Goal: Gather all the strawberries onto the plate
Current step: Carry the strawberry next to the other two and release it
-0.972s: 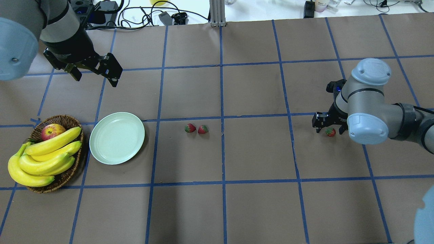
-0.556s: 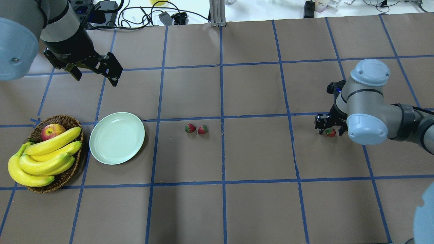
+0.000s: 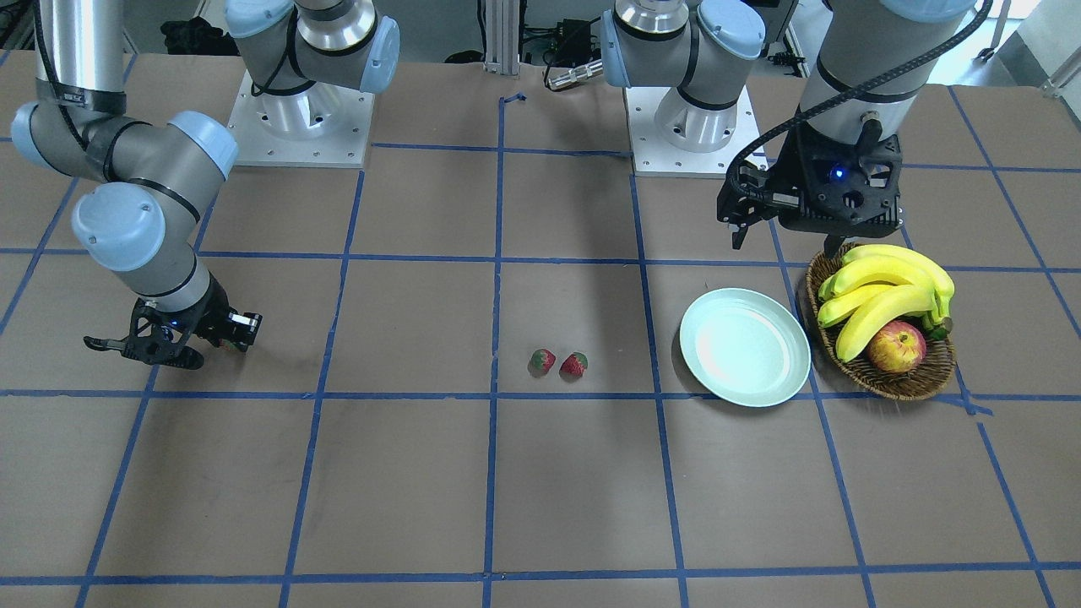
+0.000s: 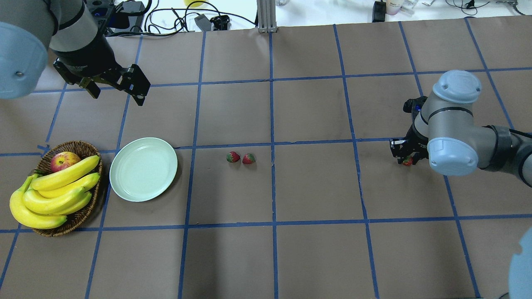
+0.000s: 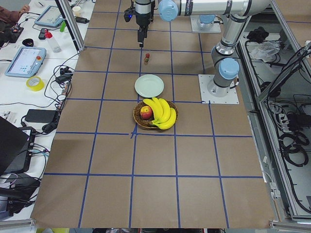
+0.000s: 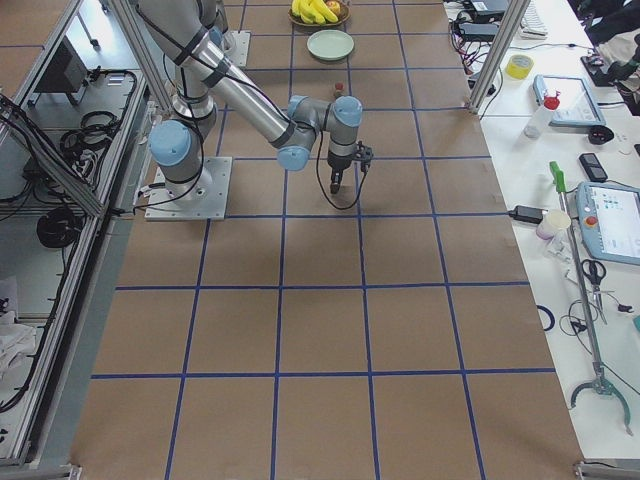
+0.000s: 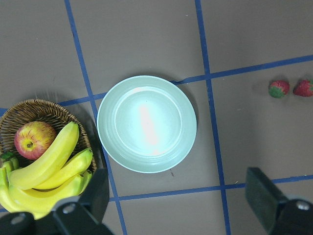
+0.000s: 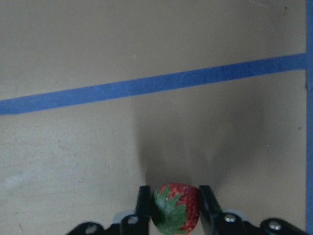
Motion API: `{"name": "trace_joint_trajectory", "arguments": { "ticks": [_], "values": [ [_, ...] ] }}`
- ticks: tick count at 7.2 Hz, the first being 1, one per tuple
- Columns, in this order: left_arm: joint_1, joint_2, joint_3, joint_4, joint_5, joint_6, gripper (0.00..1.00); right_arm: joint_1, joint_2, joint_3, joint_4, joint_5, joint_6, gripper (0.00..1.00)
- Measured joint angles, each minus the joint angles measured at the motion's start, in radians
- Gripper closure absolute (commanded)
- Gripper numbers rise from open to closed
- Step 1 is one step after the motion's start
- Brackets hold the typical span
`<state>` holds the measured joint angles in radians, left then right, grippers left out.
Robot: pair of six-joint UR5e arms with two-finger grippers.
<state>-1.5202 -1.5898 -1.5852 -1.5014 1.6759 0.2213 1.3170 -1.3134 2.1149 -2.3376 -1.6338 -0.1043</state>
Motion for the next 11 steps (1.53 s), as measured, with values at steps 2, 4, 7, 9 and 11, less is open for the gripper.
{"name": "trace_joint_trajectory", "arguments": {
  "ticks": [2, 4, 7, 9, 11],
  "values": [
    [0.0, -0.001, 0.001, 0.001, 0.0, 0.001, 0.0, 0.123, -0.025, -0.043, 0.014, 0.06, 0.089, 1.0],
    [0.001, -0.001, 0.0, 0.001, 0.001, 0.001, 0.0, 0.316, -0.016, -0.127, 0.091, 0.123, 0.217, 1.0],
    [0.001, -0.001, -0.002, 0.002, 0.002, 0.001, 0.0, 0.551, 0.066, -0.232, 0.099, 0.32, 0.479, 1.0],
    [0.001, -0.001, -0.001, 0.003, 0.001, 0.001, 0.0, 0.665, 0.124, -0.277, 0.074, 0.369, 0.615, 1.0],
    [0.002, -0.002, -0.001, 0.005, 0.002, 0.001, 0.0, 0.725, 0.183, -0.294, 0.031, 0.372, 0.684, 0.87]
  ]
}}
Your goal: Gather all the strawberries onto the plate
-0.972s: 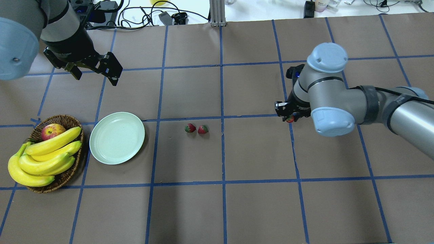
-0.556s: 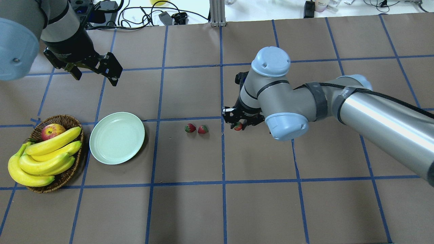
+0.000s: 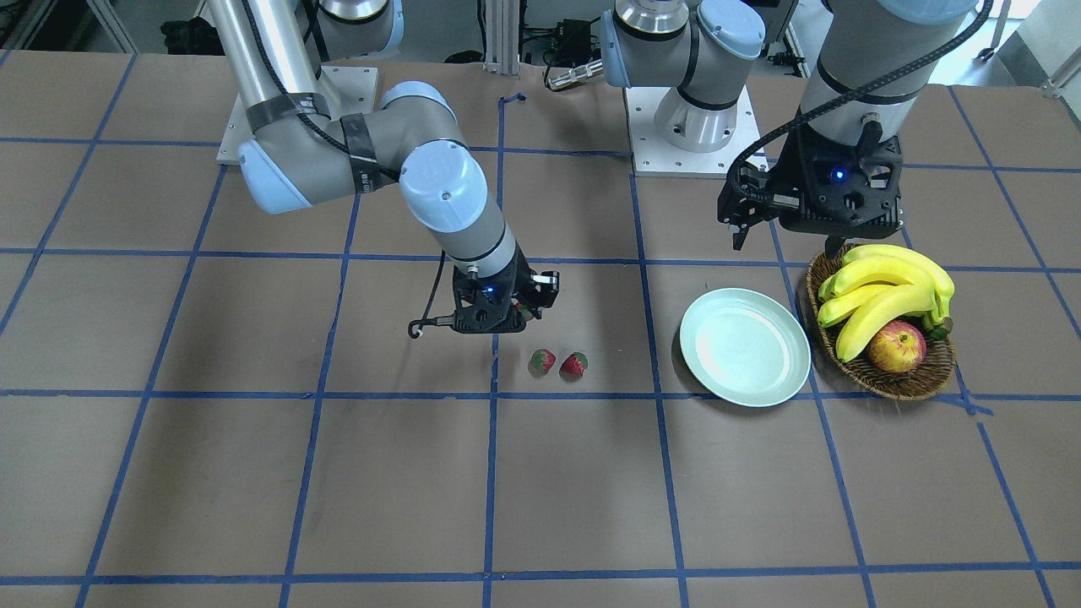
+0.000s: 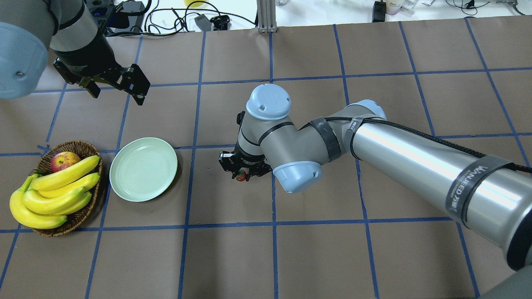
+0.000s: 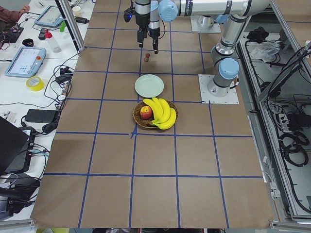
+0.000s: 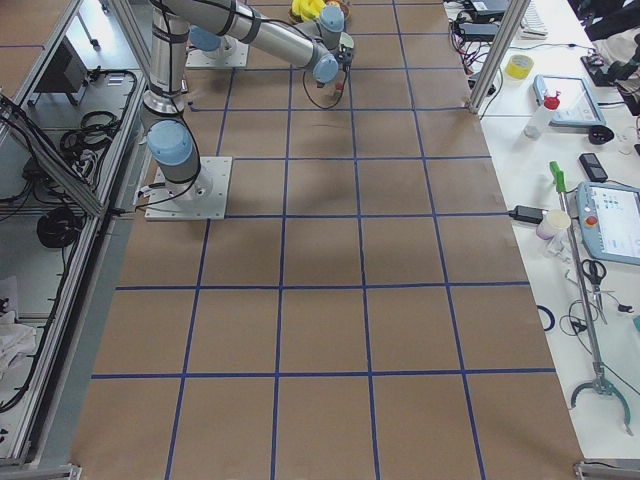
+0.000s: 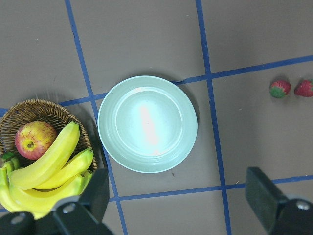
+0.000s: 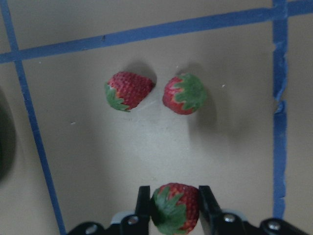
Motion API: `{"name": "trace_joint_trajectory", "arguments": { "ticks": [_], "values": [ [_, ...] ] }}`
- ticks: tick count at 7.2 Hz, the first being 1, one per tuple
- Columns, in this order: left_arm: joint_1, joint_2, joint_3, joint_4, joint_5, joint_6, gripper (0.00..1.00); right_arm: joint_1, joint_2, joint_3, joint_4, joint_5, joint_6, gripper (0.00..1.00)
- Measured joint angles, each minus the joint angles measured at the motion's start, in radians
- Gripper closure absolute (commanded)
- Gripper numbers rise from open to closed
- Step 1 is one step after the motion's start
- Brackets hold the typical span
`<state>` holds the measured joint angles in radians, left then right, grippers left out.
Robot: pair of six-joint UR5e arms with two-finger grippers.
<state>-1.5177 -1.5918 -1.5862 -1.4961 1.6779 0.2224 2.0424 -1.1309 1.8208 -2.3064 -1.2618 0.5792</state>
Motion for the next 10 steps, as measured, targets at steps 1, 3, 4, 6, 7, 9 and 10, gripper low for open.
{"name": "trace_joint_trajectory", "arguments": {
  "ticks": [1, 3, 4, 6, 7, 9, 10],
  "values": [
    [0.002, 0.0, 0.0, 0.001, 0.001, 0.0, 0.0, 0.008, 0.024, -0.002, -0.014, -0.003, 0.007, 0.04],
    [0.005, 0.003, 0.001, 0.003, 0.001, 0.0, 0.0, 0.01, 0.039, -0.003, -0.021, -0.008, 0.01, 0.0],
    [0.005, 0.004, 0.001, 0.003, 0.001, 0.0, 0.0, 0.01, 0.031, -0.003, -0.019, -0.011, 0.008, 0.0],
    [0.006, 0.004, 0.001, 0.003, 0.001, 0.0, 0.0, 0.006, -0.02, -0.004, -0.003, -0.04, -0.001, 0.0],
    [0.006, 0.004, 0.0, 0.004, 0.0, 0.0, 0.0, -0.014, -0.065, -0.004, 0.034, -0.071, -0.015, 0.0],
    [0.005, 0.004, -0.001, 0.003, 0.003, 0.0, 0.0, -0.119, -0.191, -0.013, 0.221, -0.133, -0.084, 0.0],
    [0.004, 0.004, -0.001, 0.003, 0.003, 0.0, 0.0, -0.178, -0.251, -0.035, 0.34, -0.18, -0.132, 0.0]
  ]
}}
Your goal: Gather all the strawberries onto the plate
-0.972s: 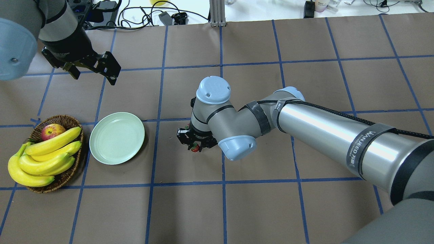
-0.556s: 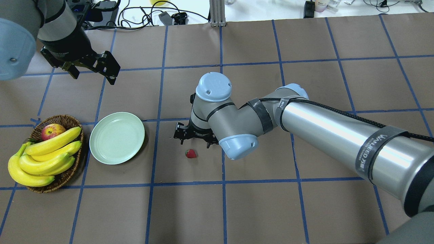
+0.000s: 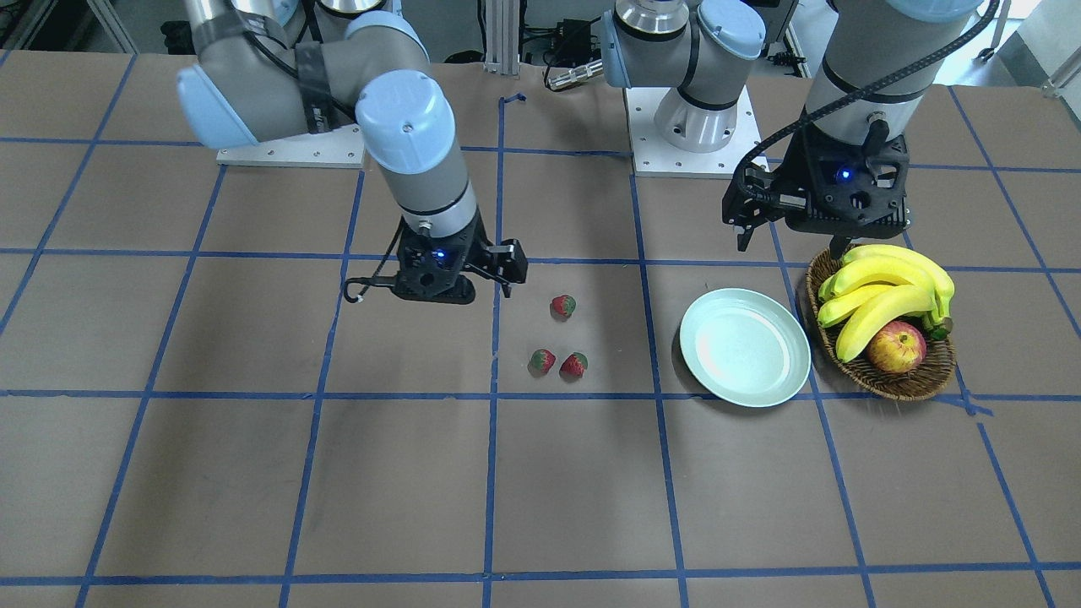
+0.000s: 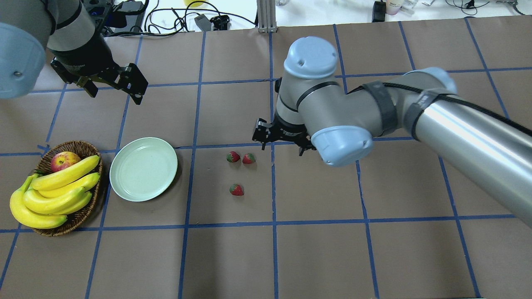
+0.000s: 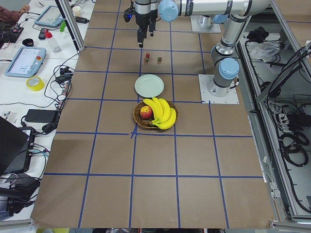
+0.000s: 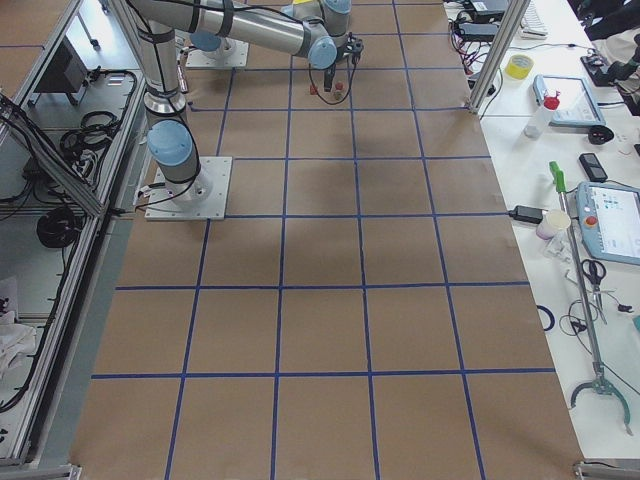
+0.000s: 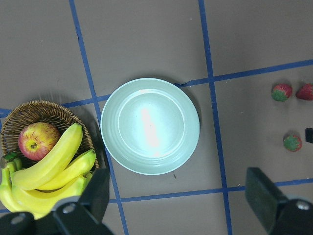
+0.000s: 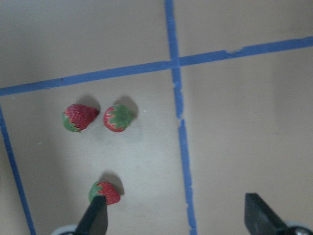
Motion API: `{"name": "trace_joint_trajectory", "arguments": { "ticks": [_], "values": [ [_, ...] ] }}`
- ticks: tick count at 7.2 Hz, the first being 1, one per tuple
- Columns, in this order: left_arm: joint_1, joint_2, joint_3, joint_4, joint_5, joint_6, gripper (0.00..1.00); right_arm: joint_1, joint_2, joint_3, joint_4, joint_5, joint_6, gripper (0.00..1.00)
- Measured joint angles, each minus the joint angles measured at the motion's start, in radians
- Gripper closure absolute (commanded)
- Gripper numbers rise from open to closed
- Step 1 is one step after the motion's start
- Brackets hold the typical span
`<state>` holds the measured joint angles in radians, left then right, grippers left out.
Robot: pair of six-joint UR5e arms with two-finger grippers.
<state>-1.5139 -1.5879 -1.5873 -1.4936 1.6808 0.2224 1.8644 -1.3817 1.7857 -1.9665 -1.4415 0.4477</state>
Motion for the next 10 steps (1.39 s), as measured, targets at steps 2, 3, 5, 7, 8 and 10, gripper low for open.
{"name": "trace_joint_trajectory", "arguments": {
  "ticks": [2, 3, 5, 7, 8, 10],
  "values": [
    [-0.002, -0.002, 0.0, 0.0, -0.002, 0.0, 0.0, -0.093, -0.06, -0.123, 0.225, -0.11, -0.096, 0.0],
    [-0.003, -0.002, 0.001, 0.0, -0.003, 0.0, 0.0, -0.133, -0.068, -0.208, 0.32, -0.132, -0.119, 0.0],
    [-0.005, 0.003, 0.011, 0.0, -0.021, -0.003, 0.0, -0.188, -0.072, -0.344, 0.418, -0.151, -0.155, 0.0],
    [-0.007, 0.014, 0.03, -0.015, -0.078, -0.012, 0.0, -0.219, -0.075, -0.407, 0.434, -0.154, -0.169, 0.0],
    [-0.007, 0.023, 0.035, -0.034, -0.105, -0.017, 0.0, -0.225, -0.077, -0.416, 0.43, -0.15, -0.171, 0.0],
    [-0.006, 0.036, 0.037, -0.058, -0.122, -0.021, 0.0, -0.23, -0.084, -0.423, 0.391, -0.149, -0.17, 0.0]
  ]
}}
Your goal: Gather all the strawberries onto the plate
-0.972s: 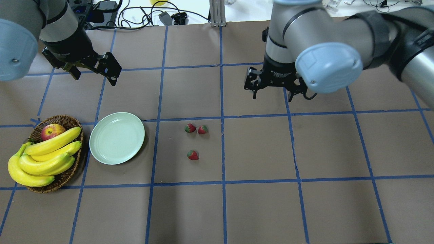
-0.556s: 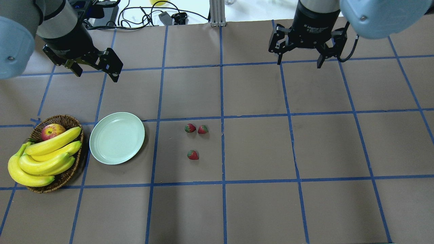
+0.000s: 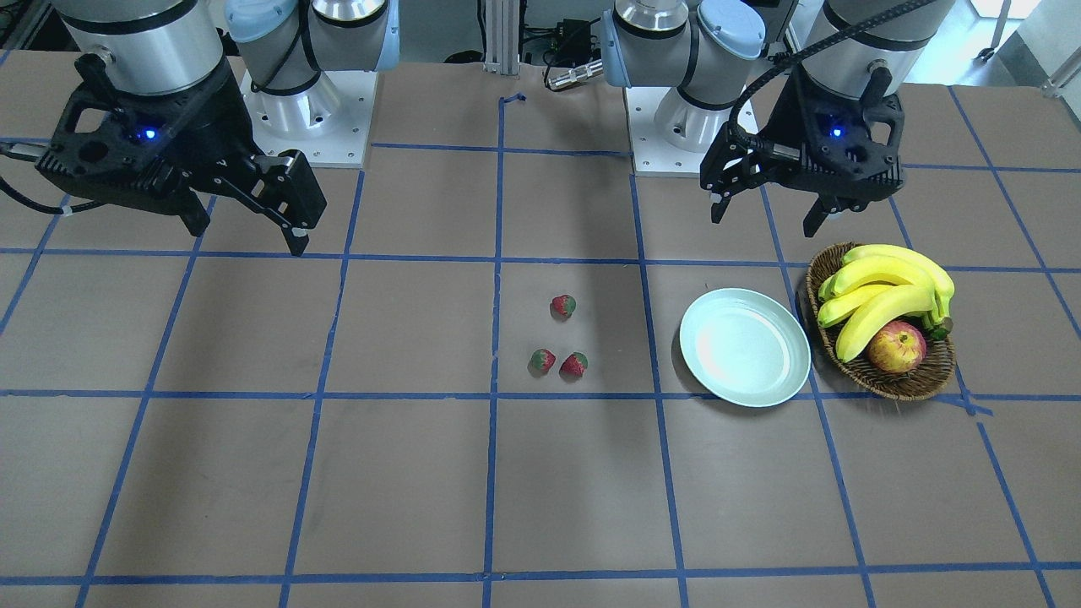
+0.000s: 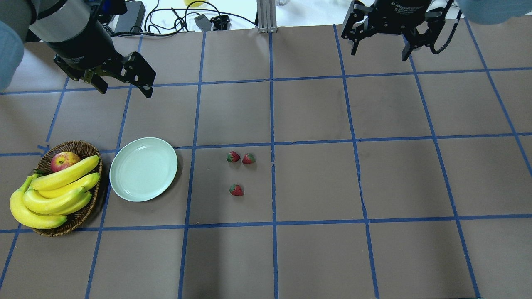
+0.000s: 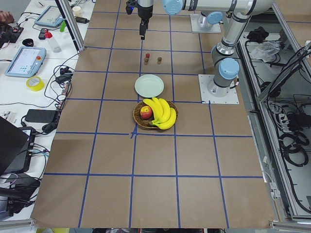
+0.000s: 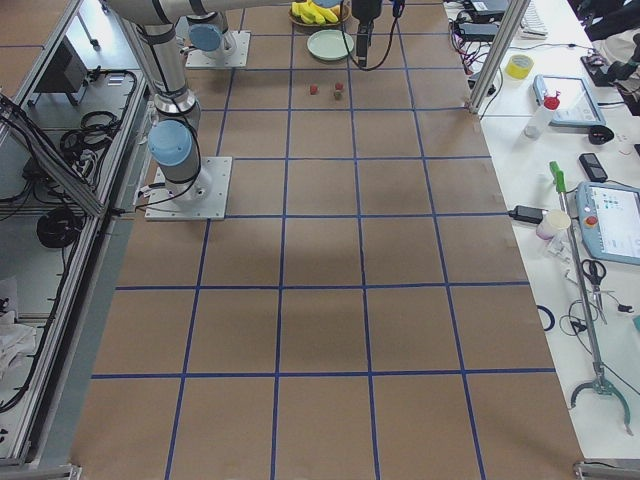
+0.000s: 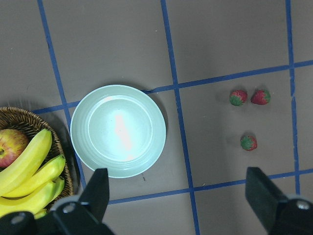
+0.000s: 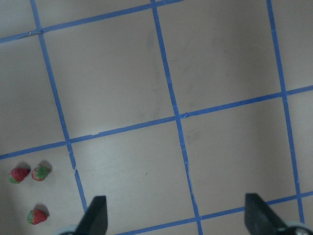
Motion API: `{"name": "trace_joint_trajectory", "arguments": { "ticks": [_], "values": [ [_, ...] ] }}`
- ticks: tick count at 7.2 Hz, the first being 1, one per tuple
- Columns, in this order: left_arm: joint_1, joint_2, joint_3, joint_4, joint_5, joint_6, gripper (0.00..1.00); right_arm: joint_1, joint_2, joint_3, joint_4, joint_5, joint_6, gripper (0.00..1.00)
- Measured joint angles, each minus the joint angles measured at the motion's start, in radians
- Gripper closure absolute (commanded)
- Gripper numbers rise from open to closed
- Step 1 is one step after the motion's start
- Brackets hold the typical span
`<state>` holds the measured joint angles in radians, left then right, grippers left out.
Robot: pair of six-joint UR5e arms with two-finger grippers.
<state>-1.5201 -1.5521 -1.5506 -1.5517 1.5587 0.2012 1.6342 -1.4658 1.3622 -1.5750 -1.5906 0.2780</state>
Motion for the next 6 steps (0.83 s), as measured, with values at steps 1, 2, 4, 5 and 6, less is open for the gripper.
{"name": "trace_joint_trajectory", "arguments": {
  "ticks": [1, 2, 4, 5, 6],
  "values": [
    [0.004, 0.0, -0.003, -0.003, -0.001, 0.0, 0.0, -0.002, -0.005, -0.003, -0.014, 0.006, 0.005, 0.0],
    [0.007, 0.0, -0.006, -0.003, -0.002, 0.001, 0.0, -0.004, -0.007, -0.004, -0.022, 0.01, 0.009, 0.0],
    [0.009, 0.001, -0.011, -0.002, -0.001, 0.002, 0.0, -0.006, 0.0, -0.001, -0.035, 0.012, 0.007, 0.0],
    [0.009, 0.001, -0.013, -0.002, 0.0, 0.004, 0.0, -0.007, 0.005, 0.003, -0.042, 0.013, 0.004, 0.0],
    [0.009, 0.001, -0.015, -0.002, 0.001, 0.006, 0.0, -0.007, 0.006, 0.006, -0.048, 0.015, 0.004, 0.0]
  ]
}}
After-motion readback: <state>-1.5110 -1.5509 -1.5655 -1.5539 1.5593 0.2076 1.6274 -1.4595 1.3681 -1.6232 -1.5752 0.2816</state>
